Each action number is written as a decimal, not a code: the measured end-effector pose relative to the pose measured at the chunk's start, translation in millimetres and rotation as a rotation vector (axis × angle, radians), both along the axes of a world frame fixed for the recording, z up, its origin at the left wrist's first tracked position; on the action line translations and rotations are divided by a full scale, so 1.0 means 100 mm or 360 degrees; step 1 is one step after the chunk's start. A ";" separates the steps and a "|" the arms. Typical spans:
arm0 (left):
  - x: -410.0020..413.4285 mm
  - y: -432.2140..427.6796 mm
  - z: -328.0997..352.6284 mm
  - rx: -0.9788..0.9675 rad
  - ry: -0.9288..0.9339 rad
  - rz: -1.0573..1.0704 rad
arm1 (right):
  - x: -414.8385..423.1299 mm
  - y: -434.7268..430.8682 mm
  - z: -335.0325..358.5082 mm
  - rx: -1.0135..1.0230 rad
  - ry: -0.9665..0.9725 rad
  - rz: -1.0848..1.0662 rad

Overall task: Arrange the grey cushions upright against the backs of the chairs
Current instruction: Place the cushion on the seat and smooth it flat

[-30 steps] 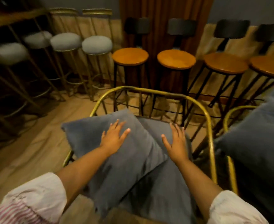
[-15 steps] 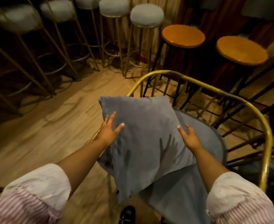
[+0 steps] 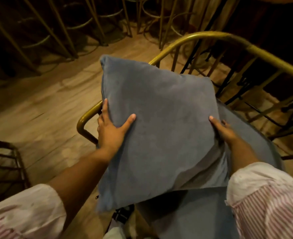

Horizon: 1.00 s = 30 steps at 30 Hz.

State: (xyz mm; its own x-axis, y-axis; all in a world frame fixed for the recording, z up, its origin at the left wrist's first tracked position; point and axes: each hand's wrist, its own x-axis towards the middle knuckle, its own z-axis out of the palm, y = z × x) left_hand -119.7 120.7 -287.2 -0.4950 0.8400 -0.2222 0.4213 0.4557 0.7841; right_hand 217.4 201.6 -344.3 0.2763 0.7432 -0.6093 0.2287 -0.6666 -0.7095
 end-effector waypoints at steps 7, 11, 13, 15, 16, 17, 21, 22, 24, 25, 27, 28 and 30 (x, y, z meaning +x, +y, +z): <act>-0.07 0.00 -0.05 -0.0098 -0.0068 0.0042 | 0.02 -0.17 -0.10 0.0047 0.0145 -0.0116; -0.10 -0.09 0.16 -0.0040 -0.0187 0.0003 | 0.05 -0.44 0.25 0.0164 0.0133 -0.0284; -0.06 -0.10 0.29 -0.0053 -0.0220 -0.0090 | 0.11 -0.65 0.46 0.0190 0.0110 -0.0370; -0.02 -0.03 0.39 -0.0096 -0.0247 -0.0241 | 0.16 -0.90 0.67 0.0206 0.0076 -0.0491; -0.01 0.03 0.43 -0.0114 -0.0267 -0.0320 | 0.17 -1.02 0.75 0.0214 0.0082 -0.0551; 0.02 0.10 0.48 -0.0125 -0.0306 -0.0418 | 0.19 -1.15 0.84 0.0235 0.0081 -0.0624; 0.19 0.34 0.62 -0.0282 -0.0403 -0.0748 | 0.14 -1.71 1.02 0.0264 0.0026 -0.0895; 0.24 0.38 0.65 -0.0338 -0.0410 -0.0790 | 0.11 -1.83 1.01 0.0254 0.0016 -0.0960; 0.30 0.47 0.63 -0.0426 -0.0433 -0.0896 | 0.01 -2.03 0.96 0.0225 0.0006 -0.1097; 0.32 0.50 0.60 -0.0464 -0.0428 -0.0940 | -0.04 -2.12 0.92 0.0215 0.0002 -0.1167; 0.34 0.55 0.50 -0.0503 -0.0419 -0.1002 | -0.16 -2.28 0.82 0.0197 0.0006 -0.1262; 0.35 0.56 0.44 -0.0510 -0.0422 -0.1021 | -0.20 -2.34 0.75 0.0186 0.0013 -0.1294; 0.34 0.59 0.29 -0.0513 -0.0405 -0.1031 | -0.27 -2.43 0.62 0.0154 0.0001 -0.1319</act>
